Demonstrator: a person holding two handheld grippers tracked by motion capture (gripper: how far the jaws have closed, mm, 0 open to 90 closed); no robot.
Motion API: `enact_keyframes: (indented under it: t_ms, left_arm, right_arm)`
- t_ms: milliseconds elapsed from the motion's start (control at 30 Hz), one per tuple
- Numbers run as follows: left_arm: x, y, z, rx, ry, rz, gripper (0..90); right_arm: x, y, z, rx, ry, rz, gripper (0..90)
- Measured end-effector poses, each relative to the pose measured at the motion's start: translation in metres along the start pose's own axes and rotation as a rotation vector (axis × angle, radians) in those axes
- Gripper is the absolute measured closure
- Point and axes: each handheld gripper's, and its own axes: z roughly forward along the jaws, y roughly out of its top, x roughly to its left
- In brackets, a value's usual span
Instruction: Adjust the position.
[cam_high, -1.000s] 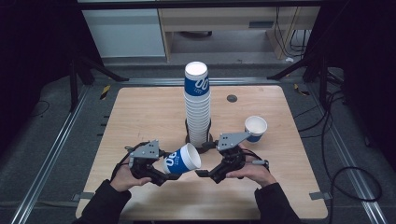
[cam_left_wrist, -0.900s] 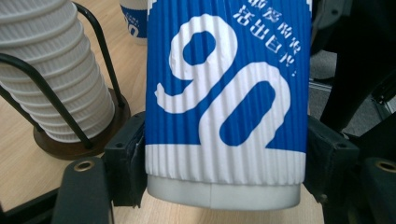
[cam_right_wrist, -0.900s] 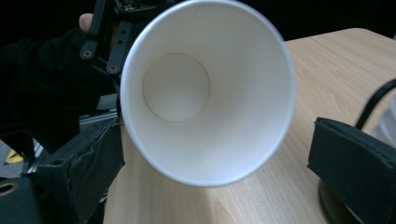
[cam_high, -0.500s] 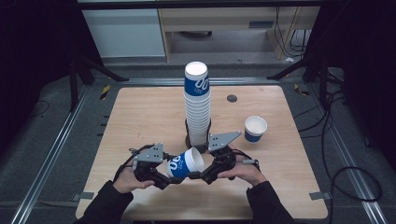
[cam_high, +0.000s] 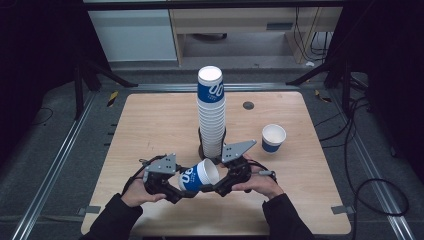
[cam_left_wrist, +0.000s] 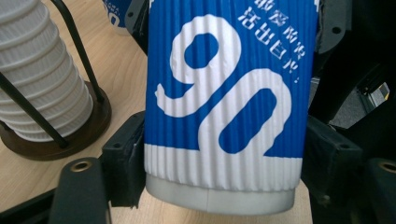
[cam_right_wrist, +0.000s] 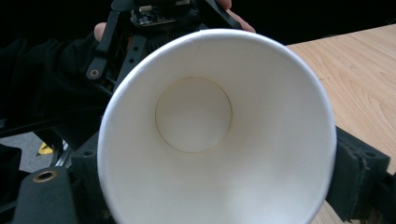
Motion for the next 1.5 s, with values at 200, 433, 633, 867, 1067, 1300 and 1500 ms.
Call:
enact_keyframes:
  t_ms: [200, 433, 633, 867, 1067, 1300, 1500]
  left_arm:
    - [0.003, -0.001, 0.0, 0.066, 0.022, -0.022, 16.9]
    - [0.004, -0.004, 0.007, 0.157, 0.025, -0.016, 16.7]
    - [0.002, -0.006, 0.017, 0.219, 0.007, 0.002, 19.0]
    - [0.002, -0.006, 0.017, 0.213, 0.002, 0.0, 26.6]
    - [0.004, -0.007, 0.015, 0.183, 0.017, -0.008, 26.7]
    - [0.011, -0.009, 0.005, 0.109, 0.049, -0.052, 26.8]
    - [0.012, -0.006, -0.004, 0.023, 0.087, -0.069, 26.7]
  right_arm:
    - [0.0, 0.005, -0.001, 0.089, -0.036, -0.045, 15.4]
    - [0.0, 0.012, 0.01, 0.203, -0.044, -0.094, 15.3]
    - [0.002, 0.013, 0.024, 0.273, -0.028, -0.126, 15.2]
    - [0.003, 0.017, 0.03, 0.296, -0.005, -0.139, 15.0]
    - [0.003, 0.019, 0.027, 0.251, -0.036, -0.144, 9.5]
    - [0.001, 0.023, 0.005, 0.143, -0.095, -0.109, 7.1]
    - [0.0, 0.019, -0.019, 0.018, -0.177, -0.06, 6.4]
